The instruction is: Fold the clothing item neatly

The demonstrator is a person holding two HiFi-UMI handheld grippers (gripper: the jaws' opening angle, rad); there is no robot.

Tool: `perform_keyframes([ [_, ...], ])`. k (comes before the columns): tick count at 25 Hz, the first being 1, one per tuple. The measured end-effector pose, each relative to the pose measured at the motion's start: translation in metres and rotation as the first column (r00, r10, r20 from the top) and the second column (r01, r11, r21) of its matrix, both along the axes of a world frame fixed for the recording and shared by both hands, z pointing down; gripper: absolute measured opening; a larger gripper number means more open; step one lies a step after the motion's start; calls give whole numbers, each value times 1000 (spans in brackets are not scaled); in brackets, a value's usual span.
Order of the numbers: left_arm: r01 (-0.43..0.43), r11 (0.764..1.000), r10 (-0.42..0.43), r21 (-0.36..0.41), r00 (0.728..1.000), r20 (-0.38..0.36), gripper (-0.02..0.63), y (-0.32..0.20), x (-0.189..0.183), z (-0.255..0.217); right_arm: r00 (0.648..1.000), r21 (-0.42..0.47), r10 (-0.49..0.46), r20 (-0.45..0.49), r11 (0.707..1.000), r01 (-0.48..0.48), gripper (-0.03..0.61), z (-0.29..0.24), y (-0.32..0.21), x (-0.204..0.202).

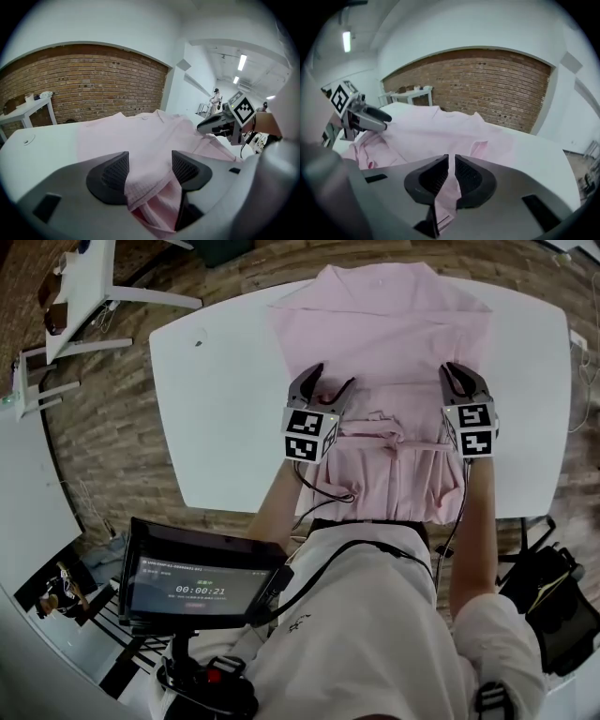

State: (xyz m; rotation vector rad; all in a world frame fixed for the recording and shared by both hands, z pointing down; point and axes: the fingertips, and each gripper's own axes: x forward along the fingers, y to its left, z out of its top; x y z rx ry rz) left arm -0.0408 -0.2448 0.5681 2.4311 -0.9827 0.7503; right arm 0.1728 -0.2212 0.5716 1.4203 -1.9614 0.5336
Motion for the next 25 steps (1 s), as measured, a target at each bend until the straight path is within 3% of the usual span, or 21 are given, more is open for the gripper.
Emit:
perform_keyframes([
  [2,8,1000,-8,-1,1000,-14,285,-3,-3,-1,997,6,52,52,999,-53,44,-4,1,13],
  [6,19,1000,-18,7,998,-54,285,-3,-8,-3,995,-49,63,80,997,-59,60,7,1,16],
  [10,24,1000,-23,7,998,-64,285,-3,-6,-3,998,-93,48,30,995,-45,34,18,2,15],
  [18,48,999,-47,20,996,-78,285,-10,-11,-9,997,-44,45,55,998,-42,18,-12,27,14],
  [25,51,998,-53,-35,997,-57,285,-17,-22,6,995,-84,97,12,992,-96,28,11,44,31],
])
